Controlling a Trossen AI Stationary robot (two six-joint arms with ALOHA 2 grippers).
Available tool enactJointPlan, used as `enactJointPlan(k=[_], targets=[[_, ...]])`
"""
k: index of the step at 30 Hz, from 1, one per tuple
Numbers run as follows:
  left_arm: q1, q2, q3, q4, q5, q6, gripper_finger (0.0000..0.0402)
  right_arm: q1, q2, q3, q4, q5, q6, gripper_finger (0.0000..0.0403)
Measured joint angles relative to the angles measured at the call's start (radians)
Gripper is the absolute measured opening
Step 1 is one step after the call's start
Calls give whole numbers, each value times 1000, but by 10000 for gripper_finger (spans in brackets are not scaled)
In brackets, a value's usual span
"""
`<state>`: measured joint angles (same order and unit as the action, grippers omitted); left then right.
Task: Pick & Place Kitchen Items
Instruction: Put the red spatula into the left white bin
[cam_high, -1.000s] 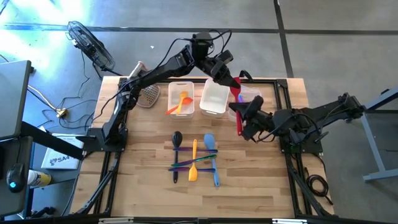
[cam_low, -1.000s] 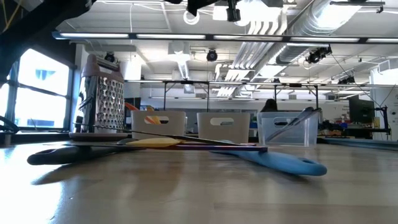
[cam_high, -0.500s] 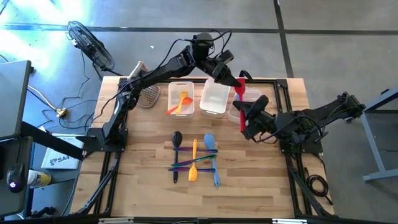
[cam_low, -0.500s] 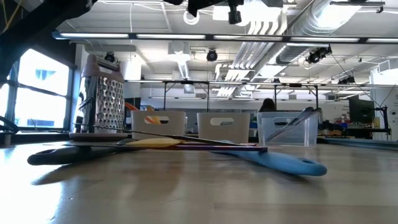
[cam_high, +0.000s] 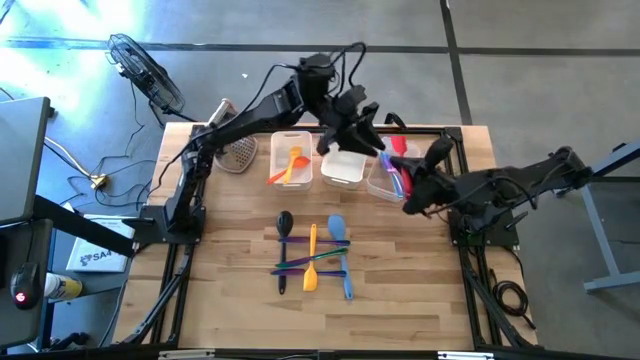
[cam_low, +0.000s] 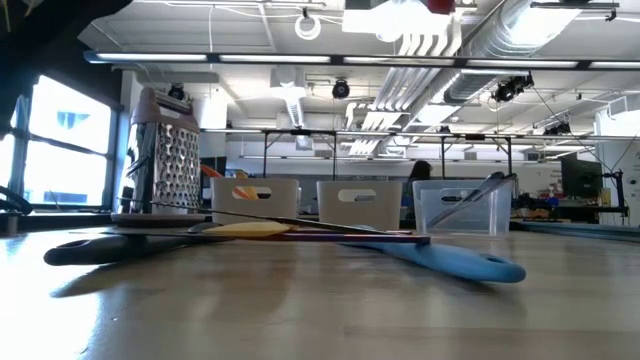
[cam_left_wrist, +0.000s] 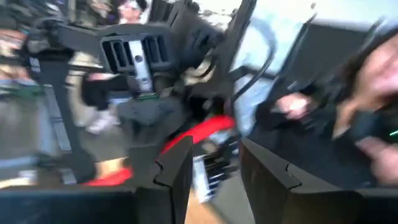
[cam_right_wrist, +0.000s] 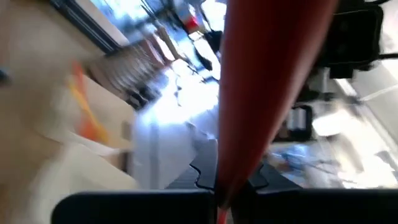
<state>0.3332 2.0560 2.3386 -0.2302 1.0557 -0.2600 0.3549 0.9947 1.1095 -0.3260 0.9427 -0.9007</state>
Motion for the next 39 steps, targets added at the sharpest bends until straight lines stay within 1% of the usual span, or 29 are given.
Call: enactJointPlan(k=[2,6,9,12,15,17,21,23,26,30,32,36,39], targets=[[-18,-7,-2,-58,-45,121,124,-19,-6,0,-39,-47,85,4],[-42,-33,0,-198,-205,284,124,-88,-13,0,-110,-170,218,4],[-45,-28,0,-312,-363,354,125,-164,-23,0,-161,-317,329,4],[-45,-24,-2,-387,-465,389,125,-260,-27,0,-212,-500,450,4],[-46,-28,-1,-435,-514,395,125,-366,-27,0,-240,-703,551,4],[-46,-27,-1,-453,-524,395,125,-426,-21,0,-253,-820,600,4],[-53,-26,-2,-447,-492,394,125,-514,-10,2,-250,-1019,673,4],[-66,-26,-1,-438,-490,395,125,-542,-5,2,-247,-1091,702,4],[-92,-26,-2,-412,-491,420,125,-567,11,2,-239,-1167,721,4],[-129,-26,-1,-402,-529,451,125,-574,22,2,-227,-1183,725,4],[-144,-26,-1,-405,-595,465,125,-573,23,2,-228,-1184,725,4],[-164,-26,-1,-401,-767,464,125,-573,23,2,-214,-1186,725,4],[-165,-25,-1,-398,-824,457,125,-573,23,2,-211,-1185,725,4]])
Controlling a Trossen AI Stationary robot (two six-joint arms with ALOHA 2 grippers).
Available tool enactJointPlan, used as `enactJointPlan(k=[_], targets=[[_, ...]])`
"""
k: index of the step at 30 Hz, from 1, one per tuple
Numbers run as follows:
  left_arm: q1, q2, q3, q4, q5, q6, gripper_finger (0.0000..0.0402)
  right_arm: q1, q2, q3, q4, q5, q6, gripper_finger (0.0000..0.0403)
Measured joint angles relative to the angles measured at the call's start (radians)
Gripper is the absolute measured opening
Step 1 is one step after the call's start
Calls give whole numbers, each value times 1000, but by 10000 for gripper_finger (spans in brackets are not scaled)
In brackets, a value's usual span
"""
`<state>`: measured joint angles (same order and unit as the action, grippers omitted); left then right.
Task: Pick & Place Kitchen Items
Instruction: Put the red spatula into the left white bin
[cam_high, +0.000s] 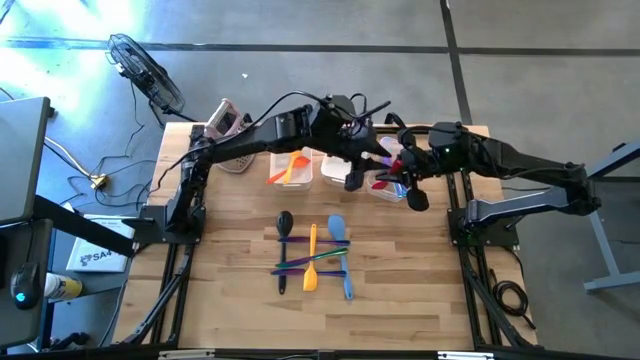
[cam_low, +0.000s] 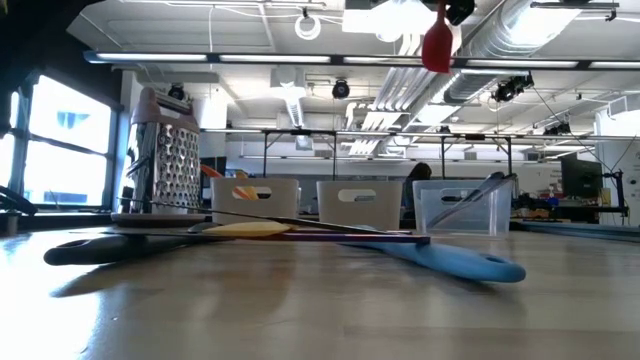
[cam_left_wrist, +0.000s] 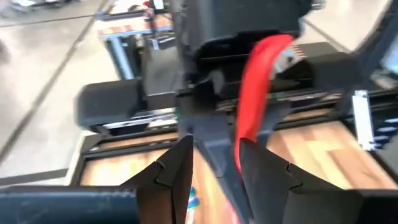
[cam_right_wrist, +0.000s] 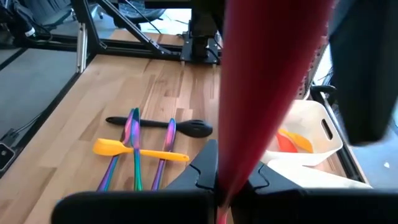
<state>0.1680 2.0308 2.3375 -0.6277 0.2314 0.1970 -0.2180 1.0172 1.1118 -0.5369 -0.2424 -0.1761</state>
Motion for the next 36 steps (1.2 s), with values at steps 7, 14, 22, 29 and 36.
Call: enactJointPlan(k=[7,14,22,29,36], targets=[[2,1,0,57,53,-81,125,0,0,0,4,0,-5,4],[3,1,0,21,116,-102,125,1,1,0,4,0,-6,4],[2,1,0,-12,187,-100,125,0,1,0,10,5,0,4],[1,1,0,18,142,-101,125,0,1,0,10,7,-2,4],[2,1,0,123,180,-107,125,0,1,0,10,8,-3,4]])
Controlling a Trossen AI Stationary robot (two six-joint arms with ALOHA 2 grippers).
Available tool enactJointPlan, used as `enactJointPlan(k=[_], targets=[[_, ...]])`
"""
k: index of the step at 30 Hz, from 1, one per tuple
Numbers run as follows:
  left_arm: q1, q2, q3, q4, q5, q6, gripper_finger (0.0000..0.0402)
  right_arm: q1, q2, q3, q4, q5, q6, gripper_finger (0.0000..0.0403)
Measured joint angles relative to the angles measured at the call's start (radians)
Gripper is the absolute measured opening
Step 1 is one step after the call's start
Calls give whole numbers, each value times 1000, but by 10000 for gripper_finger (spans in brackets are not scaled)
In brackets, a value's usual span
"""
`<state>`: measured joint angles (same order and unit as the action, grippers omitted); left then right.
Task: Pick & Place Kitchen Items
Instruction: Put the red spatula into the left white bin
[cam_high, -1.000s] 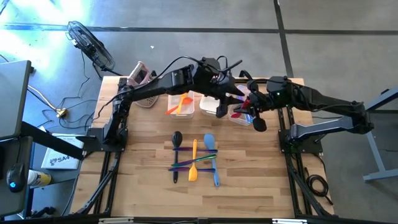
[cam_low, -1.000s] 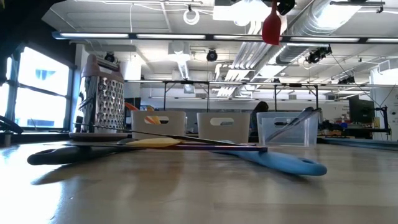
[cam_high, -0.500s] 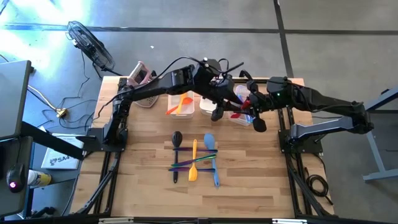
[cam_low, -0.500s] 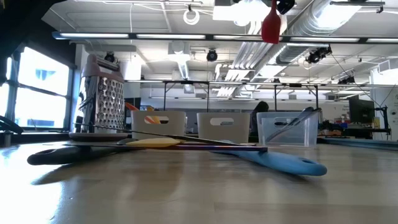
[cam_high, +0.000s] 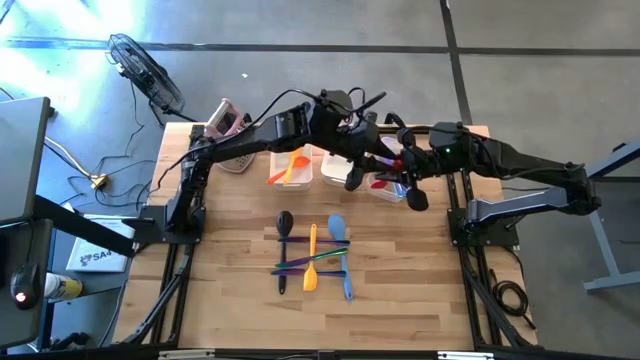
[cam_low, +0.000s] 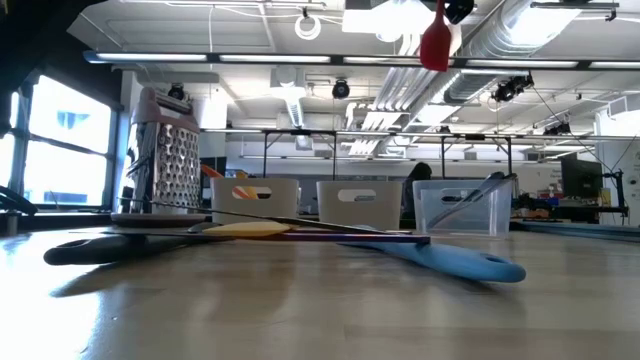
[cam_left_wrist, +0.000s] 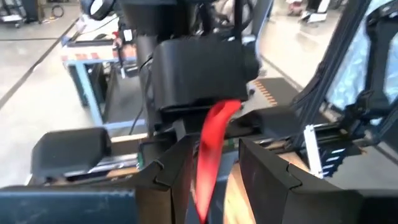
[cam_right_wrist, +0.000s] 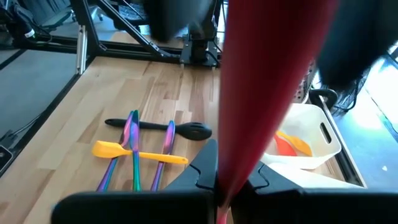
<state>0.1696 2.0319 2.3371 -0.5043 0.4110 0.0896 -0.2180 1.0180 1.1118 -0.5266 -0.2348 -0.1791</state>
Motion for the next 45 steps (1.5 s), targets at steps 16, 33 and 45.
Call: enactJointPlan(k=[16,33,45], targets=[[0,28,-1,48,-19,-67,125,0,0,0,0,0,-5,4],[0,26,0,65,-19,-71,125,0,5,0,0,0,-8,4],[0,37,0,80,-24,-121,106,0,5,0,1,0,-9,4]])
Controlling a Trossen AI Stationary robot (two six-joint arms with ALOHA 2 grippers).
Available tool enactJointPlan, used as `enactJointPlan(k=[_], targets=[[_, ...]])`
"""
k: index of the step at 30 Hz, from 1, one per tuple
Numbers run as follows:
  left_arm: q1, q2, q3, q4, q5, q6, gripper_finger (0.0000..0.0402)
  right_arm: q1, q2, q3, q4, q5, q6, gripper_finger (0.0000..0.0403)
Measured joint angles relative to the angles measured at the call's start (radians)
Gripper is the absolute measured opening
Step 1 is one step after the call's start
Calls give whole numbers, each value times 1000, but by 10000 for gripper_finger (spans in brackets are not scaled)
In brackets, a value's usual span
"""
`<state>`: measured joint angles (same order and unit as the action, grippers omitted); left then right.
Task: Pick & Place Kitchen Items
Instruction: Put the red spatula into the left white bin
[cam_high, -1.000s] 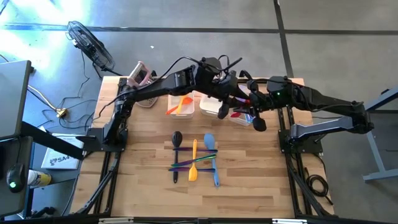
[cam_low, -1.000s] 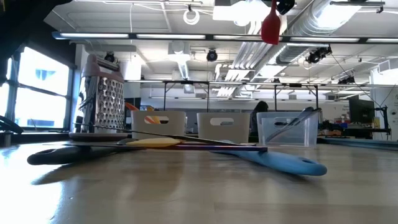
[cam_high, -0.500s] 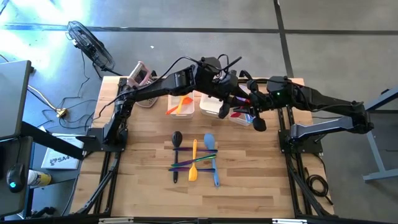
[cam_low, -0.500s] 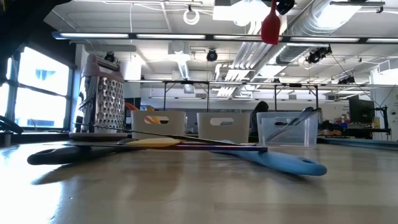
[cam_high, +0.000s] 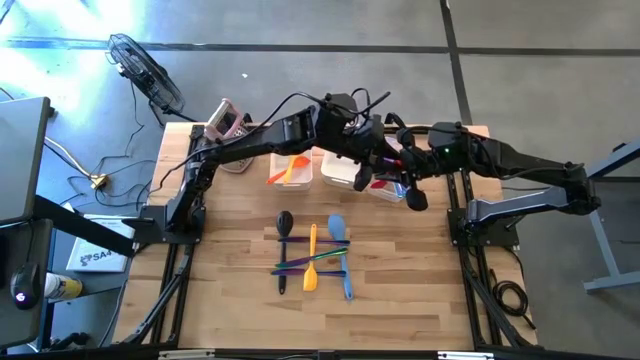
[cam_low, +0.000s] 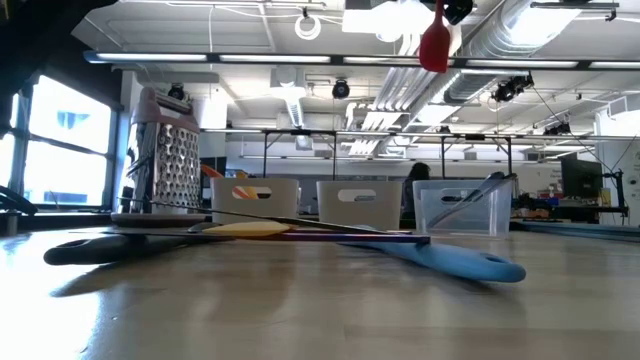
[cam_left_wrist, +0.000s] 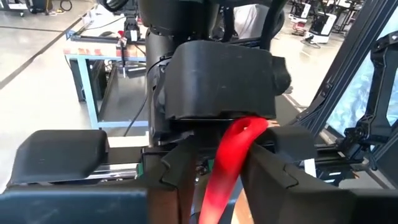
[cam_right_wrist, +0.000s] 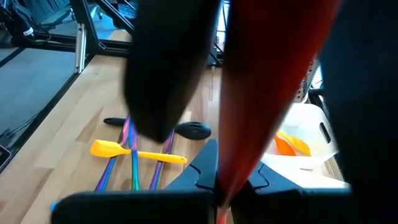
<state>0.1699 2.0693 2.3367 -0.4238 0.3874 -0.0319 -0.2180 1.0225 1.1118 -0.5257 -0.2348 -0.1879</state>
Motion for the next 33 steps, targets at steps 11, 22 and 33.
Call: enactJointPlan(k=[11,22,33], targets=[[0,0,0,0,-5,34,26,0,0,0,1,0,3,23],[0,0,0,-28,-15,33,26,0,0,0,-17,55,-2,94],[1,-1,0,-64,-65,54,26,0,-52,0,-26,117,0,216]])
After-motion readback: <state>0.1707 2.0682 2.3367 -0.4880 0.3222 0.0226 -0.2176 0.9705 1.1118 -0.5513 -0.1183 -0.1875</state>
